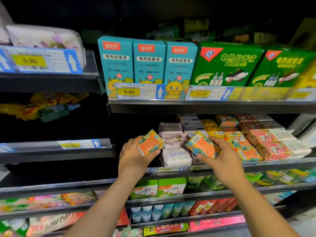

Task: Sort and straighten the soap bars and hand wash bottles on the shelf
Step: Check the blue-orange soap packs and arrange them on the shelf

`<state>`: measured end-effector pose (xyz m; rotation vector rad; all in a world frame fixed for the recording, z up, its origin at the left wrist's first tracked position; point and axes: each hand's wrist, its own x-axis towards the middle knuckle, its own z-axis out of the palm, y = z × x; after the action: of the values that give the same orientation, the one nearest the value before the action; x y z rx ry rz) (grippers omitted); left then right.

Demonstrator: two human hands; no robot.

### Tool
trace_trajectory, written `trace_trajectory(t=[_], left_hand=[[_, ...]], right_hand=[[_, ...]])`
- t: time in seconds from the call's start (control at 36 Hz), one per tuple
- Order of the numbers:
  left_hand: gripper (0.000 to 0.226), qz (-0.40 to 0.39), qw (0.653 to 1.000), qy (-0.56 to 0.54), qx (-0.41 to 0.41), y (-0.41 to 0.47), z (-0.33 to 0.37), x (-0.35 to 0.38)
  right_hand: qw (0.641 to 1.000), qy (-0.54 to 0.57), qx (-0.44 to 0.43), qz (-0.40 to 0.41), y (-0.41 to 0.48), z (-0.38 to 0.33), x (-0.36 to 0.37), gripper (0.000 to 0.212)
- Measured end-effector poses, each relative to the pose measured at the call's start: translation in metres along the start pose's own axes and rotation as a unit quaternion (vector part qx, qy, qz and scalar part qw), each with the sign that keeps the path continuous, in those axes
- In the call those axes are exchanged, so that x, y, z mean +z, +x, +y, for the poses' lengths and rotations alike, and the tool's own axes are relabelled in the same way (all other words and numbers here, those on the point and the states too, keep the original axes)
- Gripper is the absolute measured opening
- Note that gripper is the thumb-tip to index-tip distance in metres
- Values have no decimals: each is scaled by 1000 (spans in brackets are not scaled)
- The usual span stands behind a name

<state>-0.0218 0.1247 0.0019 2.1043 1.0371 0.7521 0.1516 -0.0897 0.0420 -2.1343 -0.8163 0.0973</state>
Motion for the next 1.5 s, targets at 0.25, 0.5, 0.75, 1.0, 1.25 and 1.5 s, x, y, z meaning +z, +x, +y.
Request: trace_trajectory(t=[0.25,0.5,0.75,1.0,1.25,1.5], left_hand=[[58,-61,986,-141,65,-21,54,26],[65,-64,989,-127,42,-22,114,86],[58,-67,994,-81,18,-24,152,148],[72,-46,997,6,62,-34,181,179],[60,-24,997,-18,69,-40,200,190],[66,-16,995,-30,94,-17,199,210]], right_hand=[[996,-71,-38,25,-2,45,-49,70],[996,-84,-19,7,34,107,-98,72],[995,-94,-13,-17,108,147,-136,70],[981,-124,-23,-146,168,161,-135,44],[958,-173,-105,-202,203,172,-120,77],[913,-307,-199,-183,202,171,-131,49]])
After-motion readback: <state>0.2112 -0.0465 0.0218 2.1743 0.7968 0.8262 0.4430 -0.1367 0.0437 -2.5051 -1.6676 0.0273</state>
